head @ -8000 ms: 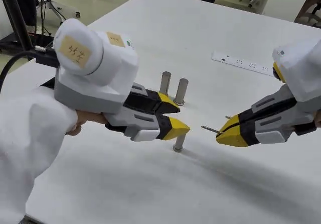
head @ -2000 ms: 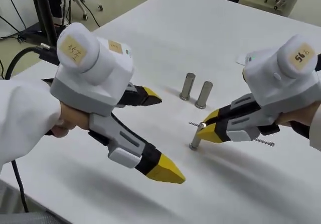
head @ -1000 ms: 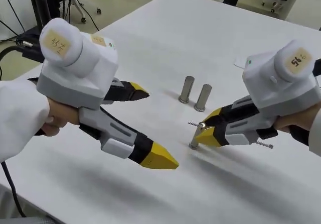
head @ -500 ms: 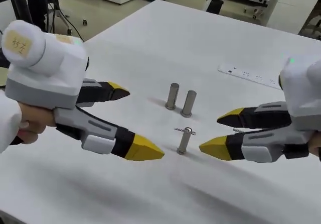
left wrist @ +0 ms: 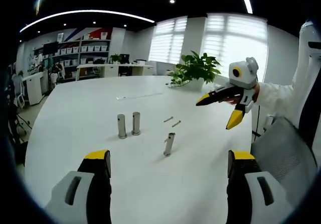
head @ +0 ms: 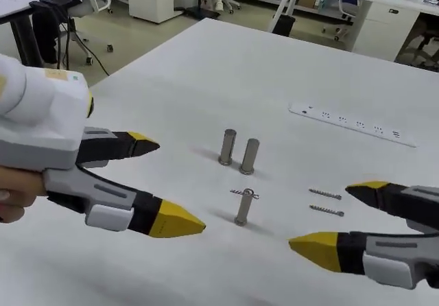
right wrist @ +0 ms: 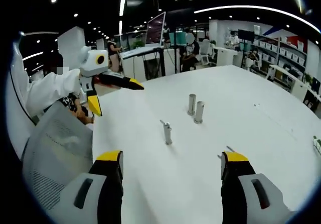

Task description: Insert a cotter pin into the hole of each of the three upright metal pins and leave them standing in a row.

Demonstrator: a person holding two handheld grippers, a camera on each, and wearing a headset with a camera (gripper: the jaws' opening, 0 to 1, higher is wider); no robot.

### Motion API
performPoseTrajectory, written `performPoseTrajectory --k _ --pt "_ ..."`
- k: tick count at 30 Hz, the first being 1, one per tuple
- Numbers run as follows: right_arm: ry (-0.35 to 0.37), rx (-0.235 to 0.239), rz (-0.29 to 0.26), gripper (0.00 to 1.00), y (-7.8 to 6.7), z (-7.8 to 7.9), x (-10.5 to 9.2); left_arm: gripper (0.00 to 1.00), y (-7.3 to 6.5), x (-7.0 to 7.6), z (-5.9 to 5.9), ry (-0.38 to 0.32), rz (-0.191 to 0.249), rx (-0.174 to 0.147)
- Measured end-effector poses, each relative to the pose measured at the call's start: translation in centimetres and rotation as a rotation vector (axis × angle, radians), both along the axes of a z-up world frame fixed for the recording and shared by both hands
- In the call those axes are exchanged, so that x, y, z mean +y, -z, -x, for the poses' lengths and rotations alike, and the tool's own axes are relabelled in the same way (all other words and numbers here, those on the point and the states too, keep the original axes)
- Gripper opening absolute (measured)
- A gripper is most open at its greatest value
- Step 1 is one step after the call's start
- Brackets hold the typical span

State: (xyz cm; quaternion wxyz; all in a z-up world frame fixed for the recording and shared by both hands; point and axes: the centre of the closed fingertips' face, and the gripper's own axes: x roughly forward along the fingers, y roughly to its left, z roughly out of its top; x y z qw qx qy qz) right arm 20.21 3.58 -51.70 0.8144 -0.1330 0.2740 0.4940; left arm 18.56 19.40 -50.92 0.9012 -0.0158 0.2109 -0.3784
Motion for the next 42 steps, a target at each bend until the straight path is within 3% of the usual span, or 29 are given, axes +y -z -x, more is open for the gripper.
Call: performPoseTrajectory --k 7,13,18,21,30,36,39,42 --pt "0.11 -0.012 -0.057 0.87 -0.3 -0.2 -2.1 0.96 0.0 -0.3 0.2 -0.003 0.013 -0.003" --pt "0.157 0.002 -0.097 0.98 -0.7 0.1 -3.1 0.96 0.1 0.4 -0.2 -0.03 0.025 -0.001" --pt "0.191 0.032 -0.113 0.98 -0.8 0.4 -3.7 0.96 0.1 1.2 -0.8 -0.065 0.033 -0.002" --pt "0.202 0.034 -0.136 0.98 -1.0 0.6 -3.6 0.9 -0.1 1.6 -1.3 -0.076 0.016 -0.023" --pt "0.224 0.032 -0.143 0.98 -1.2 0.8 -3.7 0.82 -1.2 2.6 -4.6 -0.137 0.012 -0.071" --pt "0.236 0.016 -0.13 0.96 -1.3 0.5 -4.4 0.7 -1.9 3.7 -7.9 -0.216 0.011 -0.12" --pt "0.254 0.02 -0.131 0.96 -1.1 0.3 -5.0 0.7 -1.9 3.8 -9.1 -0.231 0.018 -0.12" --pt "0.263 0.02 -0.127 0.96 -1.1 0.3 -5.4 0.65 -1.6 3.6 -10.4 -0.228 -0.004 -0.122"
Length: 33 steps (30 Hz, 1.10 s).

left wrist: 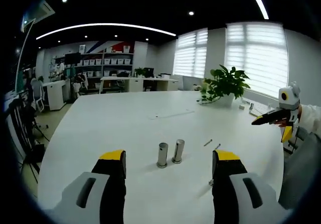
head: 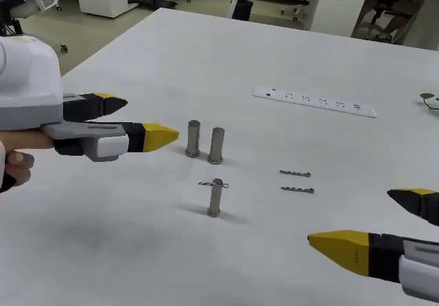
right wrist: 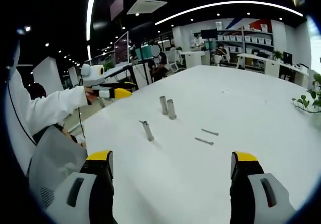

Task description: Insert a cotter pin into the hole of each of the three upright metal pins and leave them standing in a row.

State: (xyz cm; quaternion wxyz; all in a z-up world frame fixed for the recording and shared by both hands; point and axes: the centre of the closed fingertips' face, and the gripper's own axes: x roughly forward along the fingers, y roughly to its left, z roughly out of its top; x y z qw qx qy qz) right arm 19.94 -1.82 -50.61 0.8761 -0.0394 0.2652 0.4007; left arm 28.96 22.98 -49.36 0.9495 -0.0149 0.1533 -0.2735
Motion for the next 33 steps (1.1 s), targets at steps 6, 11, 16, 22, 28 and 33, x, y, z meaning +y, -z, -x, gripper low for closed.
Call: performPoseTrajectory --k 6,11,16,22,28,33 --pt "0.018 -0.001 -0.002 0.95 -0.2 -0.3 -0.7 0.5 0.7 -1.5 -2.2 0.039 -0.033 0.008" --pt "0.022 0.004 -0.004 0.94 -0.1 -0.5 -0.8 0.36 1.9 -2.6 -3.6 0.054 -0.052 0.024" --pt "0.021 0.017 -0.019 0.93 0.1 -0.7 -0.7 0.37 3.3 -3.7 -4.6 0.059 -0.081 0.051" --pt "0.027 0.028 -0.018 0.91 0.5 -0.7 -1.0 0.36 5.0 -3.8 -5.7 0.016 -0.115 0.075" --pt "0.02 0.014 -0.001 0.89 0.4 -0.7 -1.3 0.33 6.0 -3.8 -6.6 -0.015 -0.113 0.086" --pt "0.025 0.011 -0.008 0.88 0.2 -0.9 -1.3 0.29 6.3 -4.0 -7.0 -0.022 -0.098 0.099"
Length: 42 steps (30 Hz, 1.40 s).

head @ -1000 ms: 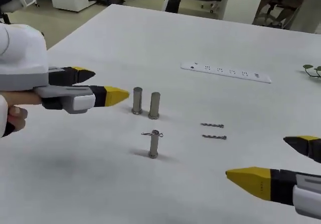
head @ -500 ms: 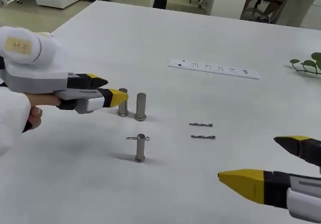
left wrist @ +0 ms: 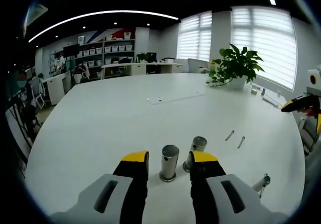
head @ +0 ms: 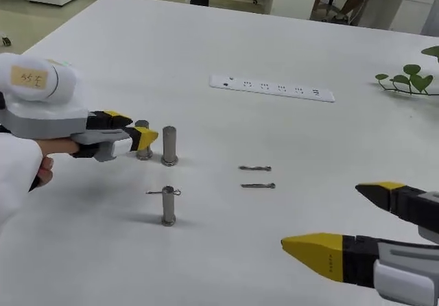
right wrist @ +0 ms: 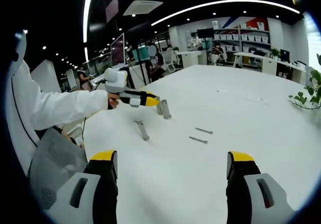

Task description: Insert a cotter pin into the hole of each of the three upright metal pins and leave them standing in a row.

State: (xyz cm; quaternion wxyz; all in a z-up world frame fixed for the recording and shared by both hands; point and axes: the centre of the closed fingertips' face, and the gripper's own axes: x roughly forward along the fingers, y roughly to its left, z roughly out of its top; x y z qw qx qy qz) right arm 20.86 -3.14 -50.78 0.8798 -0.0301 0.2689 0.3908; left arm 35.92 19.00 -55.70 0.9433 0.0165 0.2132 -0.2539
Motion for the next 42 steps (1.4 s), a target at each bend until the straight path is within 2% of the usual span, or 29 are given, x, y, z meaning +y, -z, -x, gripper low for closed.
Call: performPoseTrajectory --k 8,12,15,18,19,21,27,32,33,35,42 --pt "0.014 0.001 -0.002 0.87 0.0 0.1 -0.2 0.25 1.0 -0.1 -0.5 -0.001 -0.025 0.006" --pt "0.016 0.004 0.002 0.87 0.0 0.1 -0.3 0.17 1.4 0.1 -0.5 -0.01 -0.046 0.008" --pt "0.015 0.008 0.004 0.87 0.2 0.2 -0.3 0.15 1.4 -0.1 -0.5 0.003 -0.062 -0.003" --pt "0.008 0.012 0.008 0.86 0.3 0.3 -0.2 0.11 1.4 -0.4 -0.3 0.02 -0.056 -0.001" --pt "0.007 0.014 0.013 0.86 0.4 0.3 -0.2 0.1 1.5 -0.3 -0.2 0.026 -0.066 0.001" --pt "0.008 0.018 0.021 0.87 0.6 0.4 -0.2 0.1 1.4 -0.4 -0.2 0.026 -0.055 0.008" --pt "0.0 0.021 0.018 0.87 0.6 0.7 -0.1 0.1 1.4 -0.1 -0.1 0.022 -0.086 -0.009" --pt "-0.003 0.019 0.018 0.87 0.6 0.8 -0.1 0.09 1.2 0.5 0.3 0.014 -0.092 0.011" --pt "-0.003 0.02 0.017 0.87 0.6 0.8 -0.1 0.09 1.0 0.8 0.5 0.009 -0.083 0.018" --pt "-0.003 0.018 0.014 0.87 0.5 0.8 0.0 0.09 0.4 1.2 0.7 0.001 -0.07 0.011" --pt "-0.016 0.009 0.014 0.86 0.3 1.0 0.4 0.09 -3.6 2.1 2.0 -0.012 -0.045 -0.023"
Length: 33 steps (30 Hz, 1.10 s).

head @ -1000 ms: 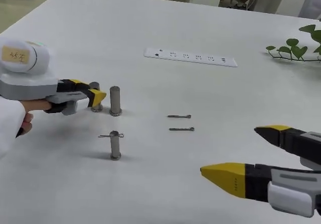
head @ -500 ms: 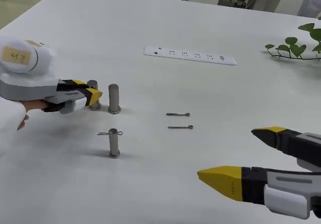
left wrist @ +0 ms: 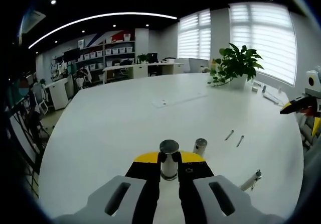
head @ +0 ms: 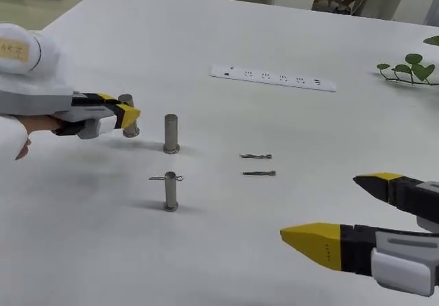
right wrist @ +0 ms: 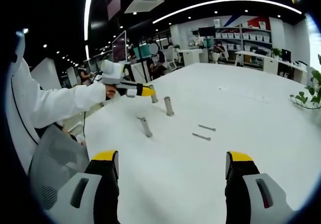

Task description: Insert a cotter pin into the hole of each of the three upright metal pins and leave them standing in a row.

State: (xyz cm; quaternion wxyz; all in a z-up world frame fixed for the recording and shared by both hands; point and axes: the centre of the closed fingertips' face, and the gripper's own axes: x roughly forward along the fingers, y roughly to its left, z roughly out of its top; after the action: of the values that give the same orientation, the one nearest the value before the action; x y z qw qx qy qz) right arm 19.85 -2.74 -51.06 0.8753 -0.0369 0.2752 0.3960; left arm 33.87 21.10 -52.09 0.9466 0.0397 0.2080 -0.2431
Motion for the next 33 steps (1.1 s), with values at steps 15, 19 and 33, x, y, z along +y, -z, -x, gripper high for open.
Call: performPoseTrajectory --k 15,19,33 --pt "-0.008 -0.02 -0.018 0.86 -1.0 0.4 -0.2 0.09 -7.5 -4.3 5.5 0.178 0.021 -0.081" --pt "-0.004 -0.032 -0.013 0.86 -1.4 0.4 -0.5 0.09 -8.6 -6.0 6.7 0.231 0.01 -0.1" --pt "0.005 -0.041 -0.012 0.86 -1.8 0.5 -0.8 0.09 -5.7 -11.3 9.9 0.386 0.015 -0.081"
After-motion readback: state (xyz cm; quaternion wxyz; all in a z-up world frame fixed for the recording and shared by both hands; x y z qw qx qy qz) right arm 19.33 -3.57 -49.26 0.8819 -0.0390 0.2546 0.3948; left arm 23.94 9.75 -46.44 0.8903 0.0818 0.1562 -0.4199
